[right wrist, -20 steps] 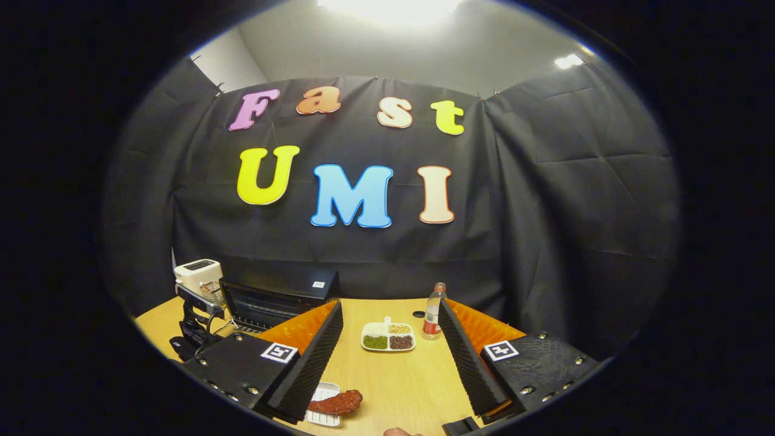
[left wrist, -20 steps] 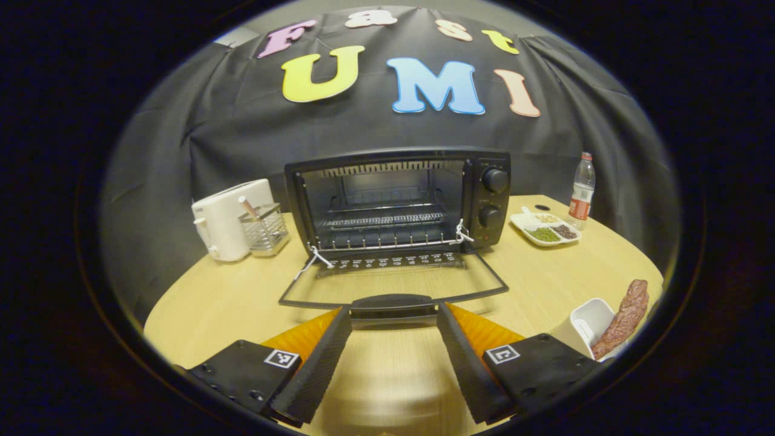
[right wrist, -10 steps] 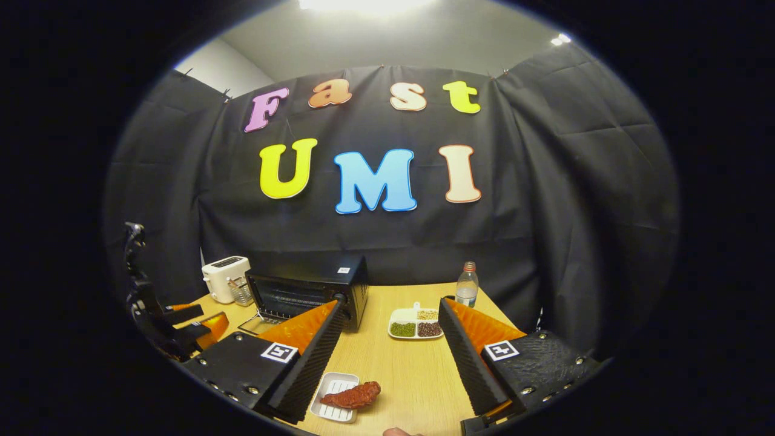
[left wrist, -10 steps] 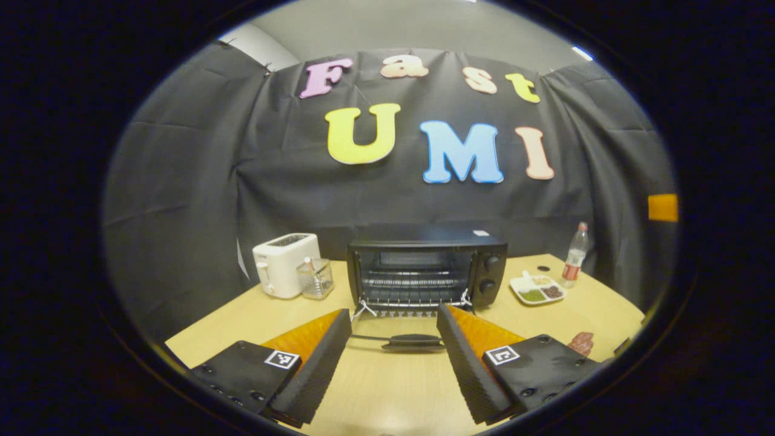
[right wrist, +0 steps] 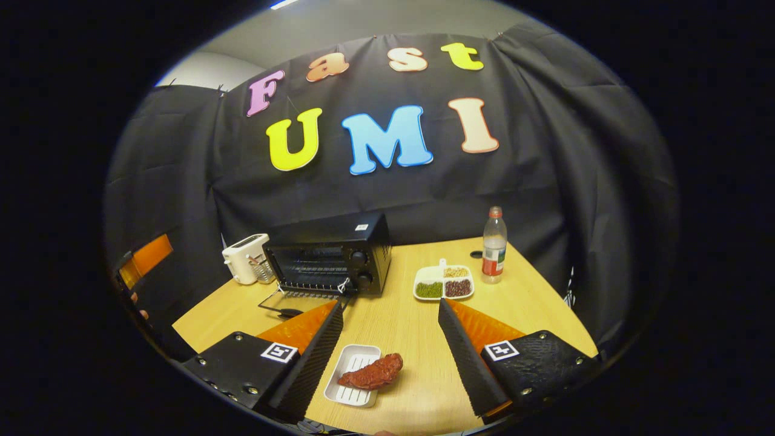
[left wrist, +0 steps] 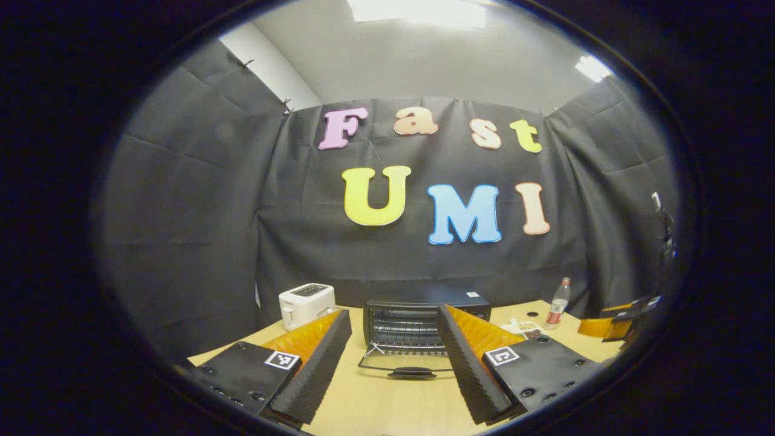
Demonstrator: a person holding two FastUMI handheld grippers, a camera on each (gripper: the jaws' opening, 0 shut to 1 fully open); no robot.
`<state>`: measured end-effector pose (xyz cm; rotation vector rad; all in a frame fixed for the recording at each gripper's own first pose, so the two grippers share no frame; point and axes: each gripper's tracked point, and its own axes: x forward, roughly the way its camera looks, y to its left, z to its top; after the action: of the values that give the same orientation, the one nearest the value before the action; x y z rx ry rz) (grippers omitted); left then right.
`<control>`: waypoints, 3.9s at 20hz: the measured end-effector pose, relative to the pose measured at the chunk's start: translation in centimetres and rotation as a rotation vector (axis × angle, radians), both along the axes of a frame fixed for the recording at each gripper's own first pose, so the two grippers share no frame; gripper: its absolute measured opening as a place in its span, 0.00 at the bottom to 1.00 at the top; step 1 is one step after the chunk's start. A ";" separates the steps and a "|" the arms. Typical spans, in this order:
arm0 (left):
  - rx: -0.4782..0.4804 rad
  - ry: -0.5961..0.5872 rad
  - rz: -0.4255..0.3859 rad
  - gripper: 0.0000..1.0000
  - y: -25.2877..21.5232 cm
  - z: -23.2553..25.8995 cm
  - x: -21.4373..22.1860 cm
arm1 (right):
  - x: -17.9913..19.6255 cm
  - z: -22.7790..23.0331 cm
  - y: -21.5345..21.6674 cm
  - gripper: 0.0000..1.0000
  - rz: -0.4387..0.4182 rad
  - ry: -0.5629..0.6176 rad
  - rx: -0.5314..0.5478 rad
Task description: Open the electric oven with the left hand, put the food in, and close the electric oven.
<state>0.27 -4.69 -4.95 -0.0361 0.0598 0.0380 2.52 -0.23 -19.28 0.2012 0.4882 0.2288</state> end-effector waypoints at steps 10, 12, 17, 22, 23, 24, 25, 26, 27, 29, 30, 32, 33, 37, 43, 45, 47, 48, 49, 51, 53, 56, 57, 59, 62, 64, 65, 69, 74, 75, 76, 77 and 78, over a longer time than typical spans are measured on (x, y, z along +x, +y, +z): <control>0.041 -0.072 0.060 1.00 1.0 4.0 -4.6 | -0.6 -8.5 1.6 0.99 0.024 0.298 0.184; 0.047 -0.076 0.079 1.00 1.3 4.0 -4.9 | -0.6 -9.9 1.7 0.99 0.026 0.345 0.207; 0.053 -0.069 0.127 1.00 2.7 3.9 -5.7 | -0.6 -12.7 2.2 0.97 0.016 0.459 0.298; 0.061 -0.050 0.152 1.00 3.5 3.4 -5.7 | -1.1 -14.4 3.5 0.71 0.017 0.552 0.373; 0.063 -0.047 0.153 1.00 3.6 3.2 -5.5 | -1.3 -14.5 3.8 0.62 0.024 0.563 0.392; 0.066 -0.045 0.153 1.00 3.5 3.2 -5.4 | -1.7 -14.4 4.3 0.54 0.040 0.579 0.415; 0.068 -0.042 0.151 1.00 3.5 3.1 -5.3 | -2.0 -14.3 4.8 0.54 0.060 0.596 0.426; 0.069 -0.039 0.149 1.00 3.5 3.2 -5.1 | -2.2 -15.1 5.3 0.54 0.054 0.585 0.429; 0.069 -0.038 0.145 1.00 3.4 3.0 -4.9 | -2.1 -12.7 4.4 0.36 0.041 0.598 0.456; 0.067 -0.040 0.142 1.00 3.5 3.1 -4.6 | -1.3 -13.4 5.7 0.18 0.068 0.611 0.507; 0.065 -0.039 0.137 1.00 3.4 3.1 -4.4 | -1.5 -13.2 5.2 0.18 0.053 0.606 0.506; 0.067 -0.045 0.135 1.00 3.6 3.2 -3.9 | -0.9 -13.0 5.2 0.07 0.031 0.581 0.488; 0.064 -0.048 0.132 1.00 3.7 3.3 -3.6 | -0.8 -12.7 5.2 0.07 0.027 0.578 0.480; 0.053 -0.061 0.105 1.00 3.5 3.6 -2.0 | 0.3 -9.5 5.8 0.07 0.022 0.551 0.521; 0.037 -0.077 0.064 1.00 3.8 3.2 0.6 | 3.3 -4.8 8.2 0.07 0.022 0.458 0.561; 0.026 -0.077 0.058 1.00 4.3 3.1 1.5 | 4.4 -3.7 9.5 0.07 0.020 0.439 0.591; 0.012 -0.077 0.054 1.00 5.0 2.9 2.4 | 5.4 -2.9 11.1 0.07 0.022 0.431 0.625; 0.010 -0.078 0.054 1.00 5.4 2.8 2.8 | 5.9 -2.7 11.6 0.07 0.018 0.423 0.631; 0.009 -0.077 0.054 0.95 5.8 2.6 3.4 | 6.3 -2.5 12.2 0.07 0.011 0.415 0.637; 0.009 -0.075 0.051 1.00 6.6 2.5 4.2 | 7.5 -2.5 13.6 0.07 -0.002 0.395 0.654; 0.013 -0.069 0.051 1.00 7.7 2.0 5.2 | 8.3 -2.7 14.9 0.07 -0.019 0.375 0.665; 0.014 -0.056 0.058 1.00 9.6 1.4 6.4 | 9.9 -3.2 17.3 0.07 -0.035 0.359 0.676; 0.014 -0.050 0.060 1.00 10.3 1.1 6.8 | 10.3 -3.3 18.0 0.07 -0.039 0.362 0.682; 0.015 -0.038 0.065 1.00 11.6 0.4 7.6 | 11.5 -4.1 19.7 0.07 -0.052 0.362 0.690; 0.020 -0.022 0.069 0.95 13.6 -0.2 9.3 | 13.2 -4.9 22.1 0.07 -0.062 0.354 0.698; 0.022 -0.013 0.071 1.00 14.8 -0.8 10.3 | 14.3 -5.7 23.3 0.07 -0.072 0.337 0.693; 0.021 -0.010 0.072 1.00 15.4 -1.1 10.9 | 15.0 -6.1 23.8 0.07 -0.080 0.333 0.689; 0.024 0.005 0.071 0.95 17.7 -1.9 12.9 | 17.7 -6.9 25.4 0.07 -0.126 0.293 0.716; 0.043 0.035 0.080 0.95 20.5 -3.3 15.0 | 21.3 -8.8 26.5 0.07 -0.210 0.230 0.722; 0.048 0.040 0.085 0.95 20.9 -3.4 15.3 | 21.8 -9.1 27.0 0.07 -0.210 0.234 0.733; 0.055 0.046 0.090 0.96 21.6 -3.8 15.4 | 22.4 -9.4 27.5 0.06 -0.208 0.234 0.736; 0.064 0.053 0.095 0.97 22.0 -4.0 15.6 | 23.0 -9.8 28.1 0.06 -0.204 0.229 0.736; 0.074 0.060 0.098 0.98 22.3 -4.2 15.7 | 23.5 -10.1 28.5 0.07 -0.198 0.219 0.737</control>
<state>15.93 17.57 -9.15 0.0361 0.1161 0.1391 25.98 28.30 -29.33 0.9977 0.5811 0.1855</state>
